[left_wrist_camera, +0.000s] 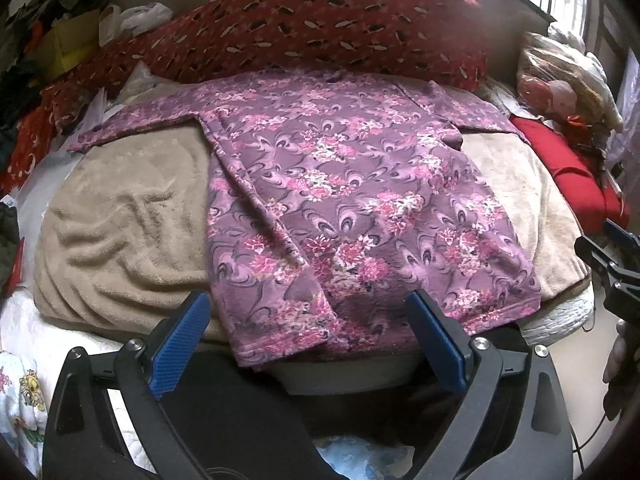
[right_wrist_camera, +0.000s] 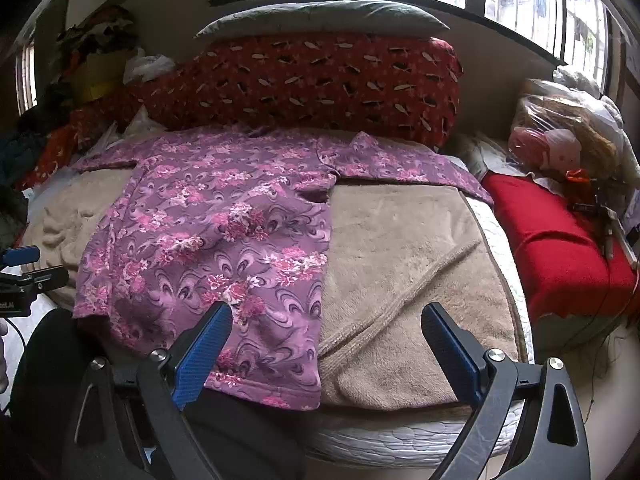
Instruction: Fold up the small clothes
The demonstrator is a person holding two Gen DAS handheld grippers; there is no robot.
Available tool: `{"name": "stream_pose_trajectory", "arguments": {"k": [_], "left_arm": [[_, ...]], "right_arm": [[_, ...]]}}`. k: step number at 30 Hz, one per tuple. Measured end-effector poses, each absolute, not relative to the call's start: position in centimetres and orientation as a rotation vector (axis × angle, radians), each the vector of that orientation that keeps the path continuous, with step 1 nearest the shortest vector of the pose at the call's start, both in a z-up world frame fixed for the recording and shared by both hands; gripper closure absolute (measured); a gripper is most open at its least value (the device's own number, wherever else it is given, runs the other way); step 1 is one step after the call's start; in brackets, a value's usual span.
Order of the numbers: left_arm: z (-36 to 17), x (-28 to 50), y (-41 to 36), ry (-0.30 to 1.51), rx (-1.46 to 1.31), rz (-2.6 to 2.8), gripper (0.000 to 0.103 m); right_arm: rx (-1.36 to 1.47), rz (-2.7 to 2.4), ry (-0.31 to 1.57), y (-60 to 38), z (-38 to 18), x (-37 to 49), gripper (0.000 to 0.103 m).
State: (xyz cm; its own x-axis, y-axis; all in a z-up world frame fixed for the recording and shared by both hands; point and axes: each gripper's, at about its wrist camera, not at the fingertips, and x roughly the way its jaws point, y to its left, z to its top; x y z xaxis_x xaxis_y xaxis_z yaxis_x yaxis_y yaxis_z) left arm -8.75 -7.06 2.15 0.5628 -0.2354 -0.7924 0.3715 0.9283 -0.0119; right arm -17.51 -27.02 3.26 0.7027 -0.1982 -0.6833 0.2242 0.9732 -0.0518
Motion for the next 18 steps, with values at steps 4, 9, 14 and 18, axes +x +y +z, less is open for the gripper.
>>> {"name": "stream_pose_trajectory", "arguments": {"k": [4, 9, 14, 18], "left_arm": [[2.19, -8.76, -7.03, 0.906, 0.162, -0.36, 0.004], [2.19, -8.75, -7.01, 0.912, 0.163, -0.361, 0.004], [1.95, -8.54, -6.93, 0.925, 0.159, -0.357, 0.004], [1.58, -8.22, -6.94, 0.935, 0.158, -0.355, 0.004]], "right_arm": [[0.038, -0.233, 0.757, -26.95, 3.26, -17.52, 0.006], [0.044, -0.229, 0.763, -26.89, 3.07, -17.53, 0.006], [0.049, -0.224, 0.773, -27.02, 2.87, -17.3, 0.006], [0.052, -0.224, 0.78, -27.15, 2.66, -17.01, 0.006]]}}
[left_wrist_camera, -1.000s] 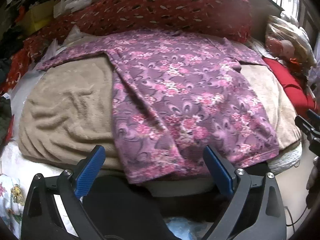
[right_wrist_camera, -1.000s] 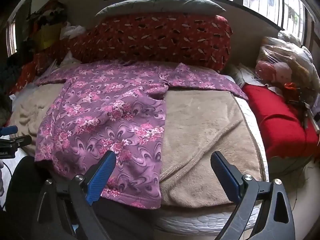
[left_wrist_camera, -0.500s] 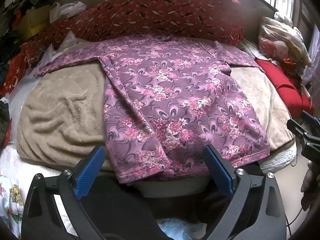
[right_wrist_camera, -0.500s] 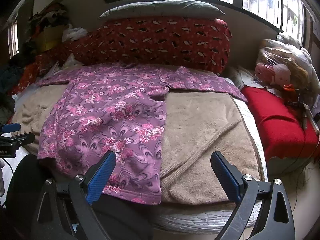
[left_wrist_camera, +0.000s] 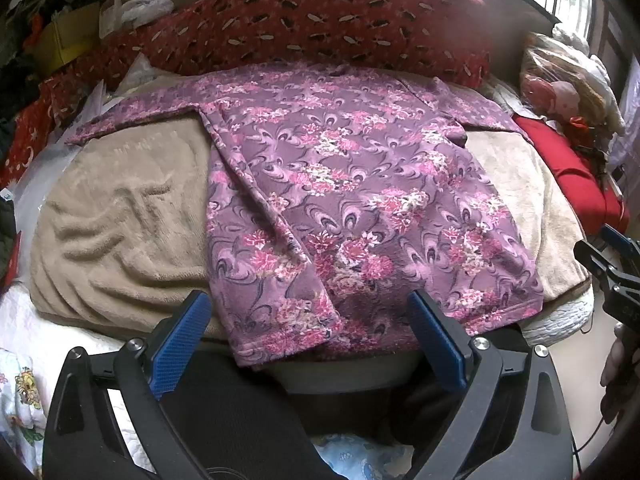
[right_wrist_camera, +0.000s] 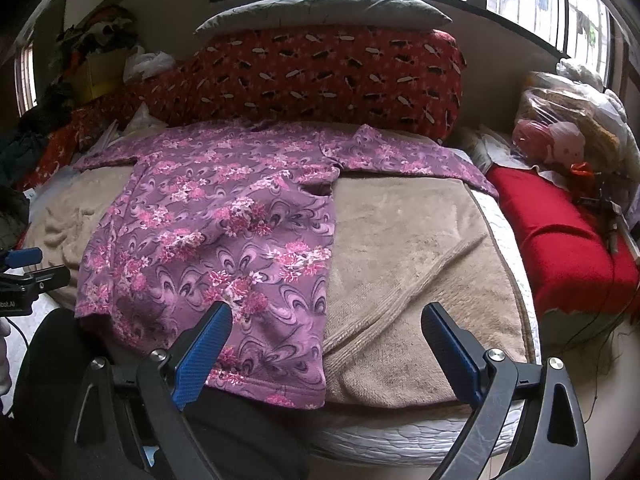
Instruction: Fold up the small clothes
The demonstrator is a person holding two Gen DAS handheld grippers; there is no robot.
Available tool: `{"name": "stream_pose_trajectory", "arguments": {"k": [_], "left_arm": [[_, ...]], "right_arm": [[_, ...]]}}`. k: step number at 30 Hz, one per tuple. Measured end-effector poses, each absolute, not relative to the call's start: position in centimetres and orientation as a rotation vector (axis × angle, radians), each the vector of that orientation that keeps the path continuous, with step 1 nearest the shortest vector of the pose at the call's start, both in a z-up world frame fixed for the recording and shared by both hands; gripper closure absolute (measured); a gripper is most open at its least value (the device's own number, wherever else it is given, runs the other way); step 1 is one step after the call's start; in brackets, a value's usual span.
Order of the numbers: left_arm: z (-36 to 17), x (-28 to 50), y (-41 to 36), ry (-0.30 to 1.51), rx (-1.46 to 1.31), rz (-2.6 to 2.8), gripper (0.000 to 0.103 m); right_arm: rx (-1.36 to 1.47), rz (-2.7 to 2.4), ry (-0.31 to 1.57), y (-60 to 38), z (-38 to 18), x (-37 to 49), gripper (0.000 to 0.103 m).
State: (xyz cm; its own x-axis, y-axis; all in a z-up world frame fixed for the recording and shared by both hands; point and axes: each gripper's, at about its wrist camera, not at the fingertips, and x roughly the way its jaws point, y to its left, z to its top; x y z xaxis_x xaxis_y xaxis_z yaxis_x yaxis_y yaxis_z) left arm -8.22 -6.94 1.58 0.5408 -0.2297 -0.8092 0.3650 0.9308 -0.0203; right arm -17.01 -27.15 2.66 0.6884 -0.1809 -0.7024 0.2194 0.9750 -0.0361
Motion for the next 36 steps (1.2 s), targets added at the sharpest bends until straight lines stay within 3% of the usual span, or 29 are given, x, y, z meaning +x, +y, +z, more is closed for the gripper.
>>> {"name": "stream_pose_trajectory", "arguments": {"k": [36], "left_arm": [[0.59, -7.39, -7.45, 0.968, 0.157, -0.356, 0.004]], "right_arm": [[0.061, -0.215, 0.79, -27.3, 2.23, -16.13, 0.006]]}}
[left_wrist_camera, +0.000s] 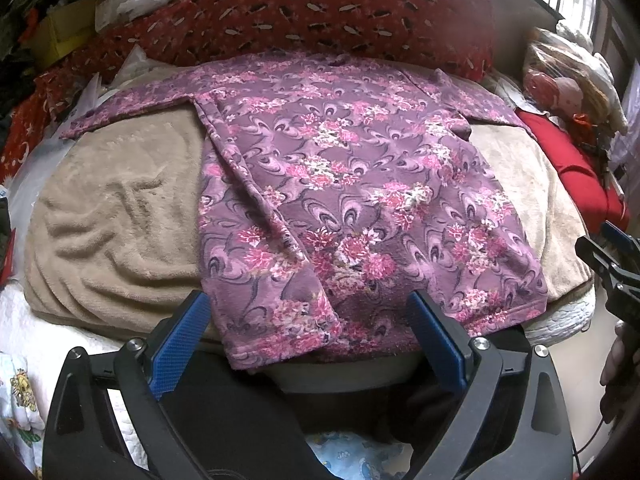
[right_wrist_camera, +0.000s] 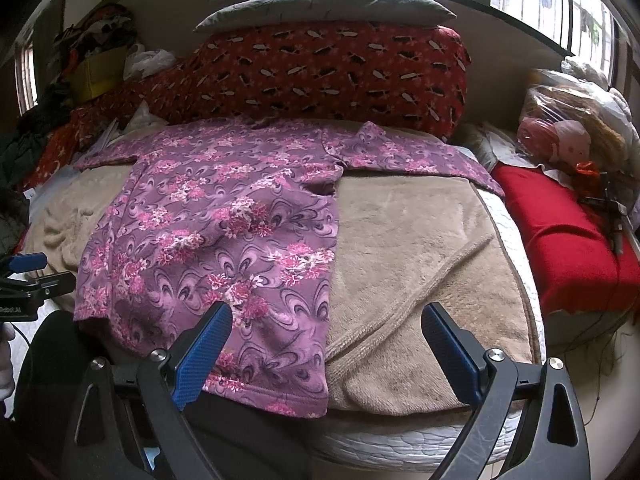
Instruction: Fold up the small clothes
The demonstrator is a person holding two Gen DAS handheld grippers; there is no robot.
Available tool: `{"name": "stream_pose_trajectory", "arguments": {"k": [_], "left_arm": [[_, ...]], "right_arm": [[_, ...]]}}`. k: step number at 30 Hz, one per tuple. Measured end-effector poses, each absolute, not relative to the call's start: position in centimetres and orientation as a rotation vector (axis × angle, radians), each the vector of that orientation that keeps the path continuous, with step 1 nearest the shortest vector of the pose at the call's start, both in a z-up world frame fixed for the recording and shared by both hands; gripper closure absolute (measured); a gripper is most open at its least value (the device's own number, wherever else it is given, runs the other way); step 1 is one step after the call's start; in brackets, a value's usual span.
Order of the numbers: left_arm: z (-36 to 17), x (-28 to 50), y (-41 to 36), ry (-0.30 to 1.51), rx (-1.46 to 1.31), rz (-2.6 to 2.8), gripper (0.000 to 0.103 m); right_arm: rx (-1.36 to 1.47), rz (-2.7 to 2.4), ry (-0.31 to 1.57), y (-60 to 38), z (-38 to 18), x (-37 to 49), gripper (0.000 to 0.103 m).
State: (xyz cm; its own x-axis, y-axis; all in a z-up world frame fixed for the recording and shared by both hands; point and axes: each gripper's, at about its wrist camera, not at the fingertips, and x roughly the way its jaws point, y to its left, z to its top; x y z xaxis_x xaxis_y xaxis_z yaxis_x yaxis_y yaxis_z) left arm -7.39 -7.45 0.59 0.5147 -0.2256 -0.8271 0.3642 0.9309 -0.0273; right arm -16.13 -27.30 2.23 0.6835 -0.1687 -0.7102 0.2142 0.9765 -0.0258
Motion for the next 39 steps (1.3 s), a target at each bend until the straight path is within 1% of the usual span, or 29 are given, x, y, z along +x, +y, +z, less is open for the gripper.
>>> {"name": "stream_pose_trajectory", "arguments": {"k": [12, 17, 21, 24, 26, 27, 28, 29, 30, 31, 32, 33, 34, 36, 39], "left_arm": [[-0.1, -6.0, -7.6, 1.001, 0.144, -0.356, 0.004], [0.1, -1.6, -2.9, 1.066, -0.002, -0.23, 0.004], [-0.3, 0.8, -0.3, 1.13, -0.084, -0.163, 0.004], [-0.9, 0.4, -2.0, 1.159, -0.061, -0.222, 0.004], [-2.5, -0.2, -4.3, 1.223, -0.019, -0.287, 0.004], [-3.4, -0.5, -5.3, 1.261, -0.006, -0.311, 0.004], [-4.5, -0.6, -6.1, 1.298, 0.01, -0.326, 0.004], [-5.4, -0.6, -6.8, 1.328, 0.028, -0.315, 0.013], [-6.2, -0.5, -7.0, 1.349, 0.039, -0.296, 0.028], [-7.1, -0.2, -7.0, 1.391, 0.05, -0.278, 0.067], [-7.8, 0.3, -6.5, 1.447, 0.02, -0.284, 0.079], [-7.7, 0.6, -5.8, 1.461, -0.031, -0.289, 0.083], [-7.3, 0.9, -4.5, 1.473, -0.114, -0.299, 0.098], [-5.8, 1.4, -1.4, 1.491, -0.249, -0.316, 0.098], [-2.9, 1.1, 3.6, 1.411, -0.321, -0.273, 0.098]], "right_arm": [[0.088, -0.195, 0.821, -28.0, 1.2, -15.3, 0.006], [0.128, -0.21, 0.897, -29.5, -0.7, -14.3, 0.008], [0.226, -0.218, 0.945, -31.3, -2.6, -14.0, 0.008], [0.274, -0.208, 0.996, -31.9, -4.3, -13.4, 0.008], [0.296, -0.192, 1.035, -31.8, -5.5, -12.9, 0.009], [0.314, -0.173, 1.056, -31.6, -6.1, -12.7, 0.012], [0.331, -0.158, 1.069, -31.5, -6.5, -12.6, 0.018], [0.351, -0.136, 1.087, -31.2, -7.1, -12.5, 0.019], [0.337, -0.14, 1.086, -30.8, -7.2, -12.6, 0.022], [0.317, -0.143, 1.08, -30.6, -7.1, -12.7, 0.038], [0.295, -0.13, 1.071, -30.2, -6.8, -12.8, 0.051], [0.285, -0.115, 1.063, -29.9, -6.5, -12.9, 0.085], [0.293, -0.072, 1.049, -29.8, -6.1, -13.1, 0.097], [0.325, -0.015, 1.006, -30.1, -4.7, -13.8, 0.097], [0.413, 0.04, 0.917, -31.8, -1.9, -15.4, 0.099]]}}
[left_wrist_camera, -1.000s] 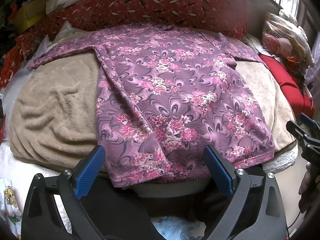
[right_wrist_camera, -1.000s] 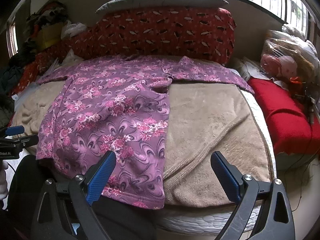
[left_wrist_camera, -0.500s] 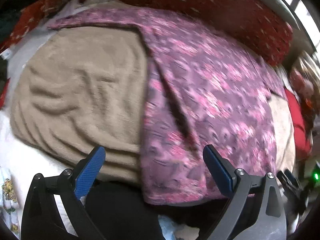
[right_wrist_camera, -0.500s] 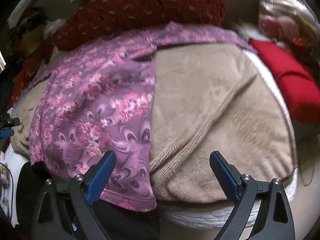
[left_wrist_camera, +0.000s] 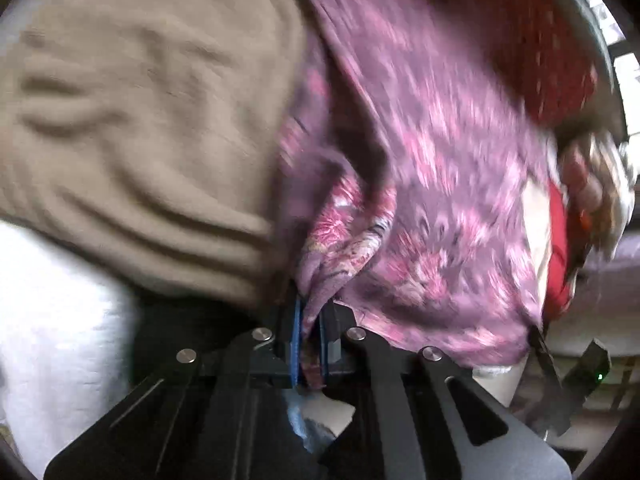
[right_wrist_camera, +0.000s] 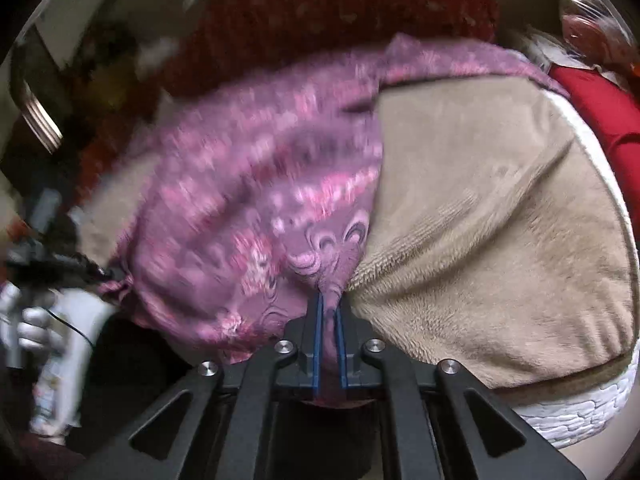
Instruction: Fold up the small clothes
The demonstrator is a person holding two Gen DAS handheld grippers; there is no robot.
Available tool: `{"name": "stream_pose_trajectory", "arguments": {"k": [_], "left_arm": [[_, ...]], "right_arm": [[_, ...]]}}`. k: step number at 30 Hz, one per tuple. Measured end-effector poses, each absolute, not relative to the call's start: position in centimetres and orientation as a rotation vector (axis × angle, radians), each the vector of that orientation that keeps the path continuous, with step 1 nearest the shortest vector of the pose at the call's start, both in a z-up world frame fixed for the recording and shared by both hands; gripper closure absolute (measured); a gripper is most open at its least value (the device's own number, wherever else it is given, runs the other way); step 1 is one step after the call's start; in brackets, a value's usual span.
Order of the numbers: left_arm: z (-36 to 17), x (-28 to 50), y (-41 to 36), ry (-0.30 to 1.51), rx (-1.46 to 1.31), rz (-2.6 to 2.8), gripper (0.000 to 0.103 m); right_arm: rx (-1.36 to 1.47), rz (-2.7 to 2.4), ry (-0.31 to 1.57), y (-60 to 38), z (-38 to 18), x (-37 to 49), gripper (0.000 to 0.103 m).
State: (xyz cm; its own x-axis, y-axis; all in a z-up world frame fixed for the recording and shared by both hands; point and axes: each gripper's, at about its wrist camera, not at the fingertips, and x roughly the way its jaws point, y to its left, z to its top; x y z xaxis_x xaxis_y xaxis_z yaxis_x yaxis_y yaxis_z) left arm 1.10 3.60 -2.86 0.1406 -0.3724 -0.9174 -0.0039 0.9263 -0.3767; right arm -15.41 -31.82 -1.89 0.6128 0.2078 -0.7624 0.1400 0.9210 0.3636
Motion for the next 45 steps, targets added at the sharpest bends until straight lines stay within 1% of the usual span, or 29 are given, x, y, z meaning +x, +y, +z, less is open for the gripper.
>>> {"name": "stream_pose_trajectory", "arguments": {"k": [2, 5, 9, 12, 13, 15, 16, 17, 18, 19, 21, 23, 25, 27, 28, 30, 33, 36, 37, 42, 43, 45], "left_arm": [[-2.7, 0.9, 6.2, 1.413, -0.347, -0.24, 0.098], [-5.2, 0.7, 9.0, 1.477, -0.404, -0.202, 0.098], [-6.9, -0.2, 10.2, 1.505, -0.425, -0.164, 0.098], [-5.2, -0.4, 10.4, 1.439, -0.424, -0.215, 0.098], [-3.8, -0.1, 10.1, 1.388, -0.404, -0.237, 0.098], [-1.7, 0.7, 9.1, 1.316, -0.351, -0.269, 0.092], [-0.8, 1.3, 8.4, 1.288, -0.335, -0.283, 0.082], [-0.5, 1.7, 7.6, 1.265, -0.322, -0.29, 0.067], [-0.2, 2.1, 6.9, 1.244, -0.305, -0.291, 0.059], [-0.3, 2.9, 6.0, 1.228, -0.283, -0.283, 0.055], [-1.1, 3.9, 3.4, 1.224, -0.234, -0.286, 0.055], [-2.9, 4.6, 1.5, 1.259, -0.191, -0.278, 0.055], [-4.9, 4.9, -0.3, 1.308, -0.139, -0.25, 0.055], [-6.0, 5.0, -1.4, 1.333, -0.075, -0.221, 0.055], [-5.6, 5.0, -1.8, 1.318, -0.053, -0.225, 0.055], [-4.6, 5.2, -2.2, 1.311, -0.055, -0.282, 0.055], [-2.6, 6.3, -2.6, 1.279, -0.08, -0.331, 0.055], [-1.0, 7.8, -4.1, 1.225, -0.068, -0.353, 0.053], [-0.7, 8.4, -4.6, 1.217, -0.07, -0.356, 0.053], [-1.2, 11.4, -8.8, 1.235, -0.102, -0.397, 0.053], [-1.6, 12.0, -9.6, 1.242, -0.109, -0.407, 0.053], [-1.8, 13.3, -10.9, 1.256, -0.121, -0.429, 0.053]], "right_arm": [[0.494, 0.057, 0.823, -33.8, 0.1, -17.2, 0.099], [0.536, 0.032, 0.82, -34.9, -0.1, -18.0, 0.099], [0.548, -0.005, 0.948, -34.7, -4.1, -17.7, 0.101], [0.536, -0.061, 1.051, -34.7, -6.3, -17.7, 0.101], [0.531, -0.085, 1.056, -35.1, -6.0, -17.7, 0.097], [0.532, -0.107, 0.99, -35.7, -4.0, -17.2, 0.094], [0.538, -0.099, 0.936, -35.9, -2.6, -16.9, 0.094], [0.542, -0.082, 0.897, -35.9, -1.6, -16.4, 0.093], [0.533, -0.067, 0.857, -35.7, -0.4, -15.6, 0.087], [0.512, -0.063, 0.832, -35.5, 0.2, -14.5, 0.079], [0.477, -0.054, 0.809, -34.8, 0.7, -12.4, 0.075], [0.475, -0.039, 0.843, -34.2, -0.4, -10.2, 0.075], [0.448, -0.047, 0.946, -33.4, -3.5, -7.9, 0.075], [0.42, -0.046, 1.057, -32.8, -6.3, -7.0, 0.078], [0.426, -0.039, 1.038, -32.9, -6.4, -6.9, 0.078], [0.531, -0.006, 0.985, -35.1, -4.9, -6.9, 0.078], [0.629, -0.087, 0.868, -40.6, -2.7, -7.4, 0.076], [0.747, -0.294, 0.779, -49.8, -1.7, -7.7, 0.066], [0.801, -0.352, 0.751, -52.8, -1.9, -7.8, 0.062], [1.108, -0.543, 0.592, -64.3, -4.7, -7.5, 0.06], [1.141, -0.559, 0.579, -65.5, -5.5, -7.2, 0.057], [1.211, -0.58, 0.573, -68.0, -7.3, -5.2, 0.057]]}}
